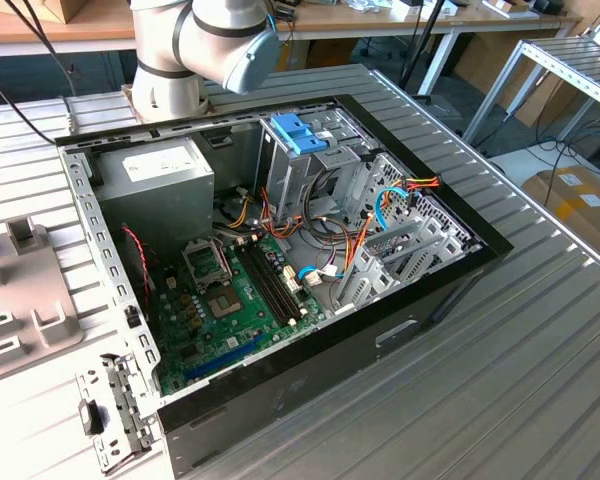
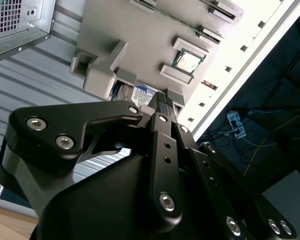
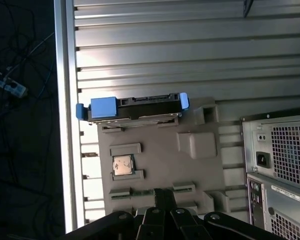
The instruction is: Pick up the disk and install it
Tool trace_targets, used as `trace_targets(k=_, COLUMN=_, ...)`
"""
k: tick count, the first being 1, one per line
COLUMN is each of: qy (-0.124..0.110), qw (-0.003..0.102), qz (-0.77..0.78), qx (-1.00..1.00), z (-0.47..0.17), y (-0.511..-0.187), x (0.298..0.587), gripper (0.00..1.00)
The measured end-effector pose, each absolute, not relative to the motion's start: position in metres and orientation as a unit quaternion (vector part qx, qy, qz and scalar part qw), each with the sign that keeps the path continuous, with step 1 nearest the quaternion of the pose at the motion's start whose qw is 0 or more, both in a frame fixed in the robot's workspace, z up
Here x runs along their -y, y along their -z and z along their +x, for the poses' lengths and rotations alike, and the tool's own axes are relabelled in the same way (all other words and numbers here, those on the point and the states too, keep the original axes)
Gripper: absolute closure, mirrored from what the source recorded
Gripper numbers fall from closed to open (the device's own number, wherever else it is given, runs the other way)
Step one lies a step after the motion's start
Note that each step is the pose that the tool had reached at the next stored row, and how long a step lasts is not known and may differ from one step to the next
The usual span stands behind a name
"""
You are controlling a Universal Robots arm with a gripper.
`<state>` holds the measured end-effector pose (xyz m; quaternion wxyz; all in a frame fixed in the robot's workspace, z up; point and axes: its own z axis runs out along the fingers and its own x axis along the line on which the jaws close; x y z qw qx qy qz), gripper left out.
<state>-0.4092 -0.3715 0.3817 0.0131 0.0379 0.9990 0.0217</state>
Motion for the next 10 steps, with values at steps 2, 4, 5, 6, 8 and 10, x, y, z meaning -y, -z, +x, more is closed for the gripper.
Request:
trace_targets(k=2, qy=-0.022, qw=0.013, qz=0.038, qx=-0.999, z=-0.4102, y=-0.3810, x=0.3705, gripper=0.89)
trace_targets(k=4, qy=-0.022, qw=0.013, qz=0.038, qx=-0.999, z=-0.4117, y=-0.3799, x=0.3692, gripper=0.89)
trace_targets(k=5, qy=-0.022, qw=0.013, qz=0.038, qx=-0.999, z=-0.4126, y=-0.3794, x=0.3684, gripper=0.89)
trace_targets(k=6, qy=-0.022, qw=0.013, qz=0.038, qx=-0.999, z=-0.4134, y=-0.3788, x=0.3676, gripper=0.89)
trace_targets(k=8, qy=-0.022, qw=0.013, qz=0.038, qx=-0.999, z=-0.4143, y=-0.3781, x=0.3668, gripper=0.89)
trace_targets(k=10, qy=-0.022, qw=0.013, qz=0.038, qx=-0.999, z=-0.4154, y=-0.3775, x=0.3659, gripper=0.89)
